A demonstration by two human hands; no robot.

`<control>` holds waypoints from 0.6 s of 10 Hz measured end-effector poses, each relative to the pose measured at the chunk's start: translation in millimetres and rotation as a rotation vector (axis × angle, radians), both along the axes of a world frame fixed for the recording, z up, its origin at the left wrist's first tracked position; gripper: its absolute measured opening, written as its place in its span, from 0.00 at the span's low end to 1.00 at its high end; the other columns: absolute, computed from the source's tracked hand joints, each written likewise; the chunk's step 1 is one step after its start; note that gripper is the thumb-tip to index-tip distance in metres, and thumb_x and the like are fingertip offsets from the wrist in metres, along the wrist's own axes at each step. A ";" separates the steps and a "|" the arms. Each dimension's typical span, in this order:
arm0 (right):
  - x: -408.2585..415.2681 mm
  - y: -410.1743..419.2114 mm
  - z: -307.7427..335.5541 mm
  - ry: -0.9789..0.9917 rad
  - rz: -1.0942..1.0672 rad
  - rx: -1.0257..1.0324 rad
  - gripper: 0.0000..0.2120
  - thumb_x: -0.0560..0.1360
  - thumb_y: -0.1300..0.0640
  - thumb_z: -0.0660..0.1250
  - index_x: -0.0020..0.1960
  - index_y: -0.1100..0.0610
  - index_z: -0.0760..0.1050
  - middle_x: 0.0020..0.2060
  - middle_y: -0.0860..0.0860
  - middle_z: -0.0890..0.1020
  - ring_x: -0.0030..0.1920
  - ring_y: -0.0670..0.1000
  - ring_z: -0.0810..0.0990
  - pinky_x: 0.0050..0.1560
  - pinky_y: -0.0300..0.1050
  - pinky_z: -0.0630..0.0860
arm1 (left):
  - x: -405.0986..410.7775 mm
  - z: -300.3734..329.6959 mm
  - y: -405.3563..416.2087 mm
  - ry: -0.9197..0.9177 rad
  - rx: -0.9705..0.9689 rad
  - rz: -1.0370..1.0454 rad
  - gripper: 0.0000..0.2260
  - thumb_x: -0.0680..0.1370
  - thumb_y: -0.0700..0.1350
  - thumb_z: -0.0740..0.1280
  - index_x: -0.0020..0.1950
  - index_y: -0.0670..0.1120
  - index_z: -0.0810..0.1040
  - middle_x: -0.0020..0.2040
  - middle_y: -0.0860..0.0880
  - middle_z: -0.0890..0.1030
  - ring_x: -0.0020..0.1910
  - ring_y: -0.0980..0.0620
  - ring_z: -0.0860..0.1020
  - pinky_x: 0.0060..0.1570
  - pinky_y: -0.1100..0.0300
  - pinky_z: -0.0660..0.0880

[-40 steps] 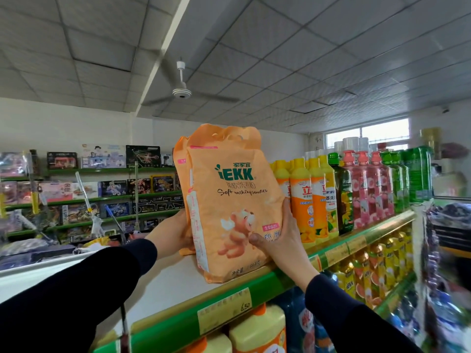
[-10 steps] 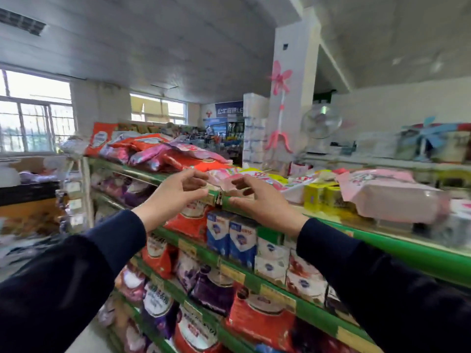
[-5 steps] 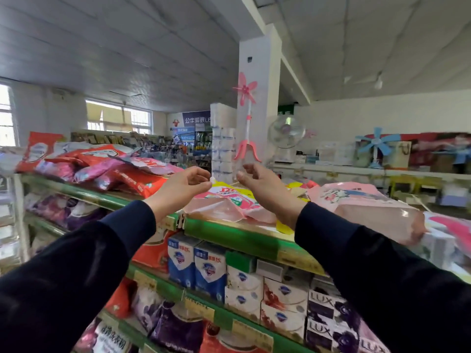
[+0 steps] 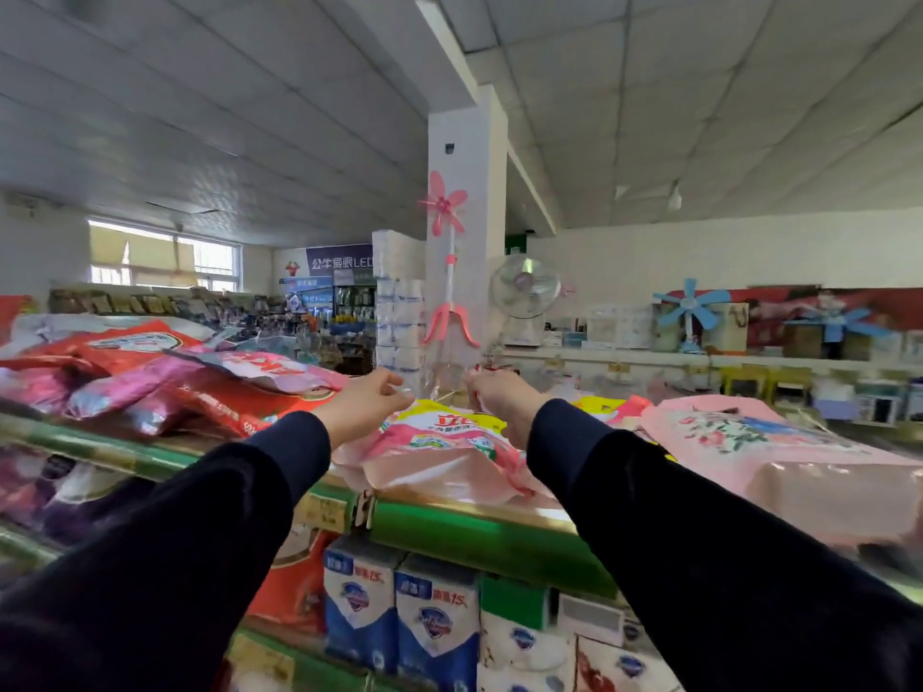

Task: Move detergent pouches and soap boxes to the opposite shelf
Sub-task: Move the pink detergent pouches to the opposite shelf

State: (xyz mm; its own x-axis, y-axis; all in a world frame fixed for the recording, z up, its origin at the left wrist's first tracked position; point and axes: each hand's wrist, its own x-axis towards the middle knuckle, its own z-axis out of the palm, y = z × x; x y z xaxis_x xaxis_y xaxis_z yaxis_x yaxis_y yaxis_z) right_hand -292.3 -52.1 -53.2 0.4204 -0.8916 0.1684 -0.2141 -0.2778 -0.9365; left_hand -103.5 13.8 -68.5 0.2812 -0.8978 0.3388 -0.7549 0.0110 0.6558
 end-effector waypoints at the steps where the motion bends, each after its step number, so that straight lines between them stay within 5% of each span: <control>1: 16.9 -3.3 -4.2 -0.018 -0.024 0.026 0.18 0.85 0.56 0.58 0.72 0.62 0.71 0.62 0.60 0.78 0.54 0.54 0.73 0.50 0.46 0.75 | 20.7 2.5 -19.4 -0.004 0.017 0.010 0.25 0.83 0.53 0.64 0.76 0.43 0.66 0.72 0.43 0.73 0.66 0.45 0.75 0.58 0.56 0.72; 2: 29.4 -33.0 -20.6 0.052 -0.073 0.112 0.22 0.84 0.54 0.58 0.74 0.65 0.69 0.72 0.62 0.73 0.69 0.61 0.74 0.68 0.53 0.72 | 38.9 2.6 -35.8 -0.044 0.049 0.027 0.25 0.83 0.54 0.63 0.76 0.43 0.67 0.72 0.43 0.73 0.66 0.44 0.75 0.56 0.57 0.71; 4: 25.2 -54.2 -38.5 0.068 -0.134 0.147 0.25 0.86 0.51 0.57 0.77 0.65 0.64 0.74 0.61 0.71 0.72 0.61 0.71 0.70 0.52 0.71 | 67.4 -3.5 -63.7 -0.055 0.163 0.006 0.26 0.85 0.54 0.60 0.79 0.42 0.63 0.68 0.43 0.74 0.48 0.49 0.76 0.40 0.59 0.72; 5: 20.7 -61.6 -38.3 0.112 -0.169 0.108 0.23 0.85 0.53 0.57 0.75 0.66 0.66 0.73 0.63 0.71 0.73 0.62 0.71 0.51 0.38 0.75 | 75.9 -3.5 -74.5 -0.068 0.215 0.018 0.28 0.85 0.55 0.59 0.80 0.42 0.61 0.71 0.41 0.74 0.51 0.47 0.76 0.43 0.58 0.72; 6: 15.5 -62.3 -36.6 0.186 -0.219 0.114 0.24 0.86 0.52 0.56 0.77 0.65 0.63 0.77 0.61 0.67 0.76 0.60 0.67 0.50 0.39 0.73 | 81.1 -3.8 -85.5 -0.058 0.259 0.008 0.29 0.84 0.56 0.60 0.81 0.42 0.58 0.71 0.36 0.73 0.53 0.40 0.80 0.35 0.59 0.69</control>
State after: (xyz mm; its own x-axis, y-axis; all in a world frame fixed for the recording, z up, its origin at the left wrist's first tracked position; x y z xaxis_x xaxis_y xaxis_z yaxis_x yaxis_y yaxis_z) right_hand -276.7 -114.4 -89.8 0.2308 -0.9730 0.0004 -0.4282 -0.1020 -0.8979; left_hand -22.4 -71.7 -72.3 0.2759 -0.9545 0.1136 -0.7907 -0.1581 0.5914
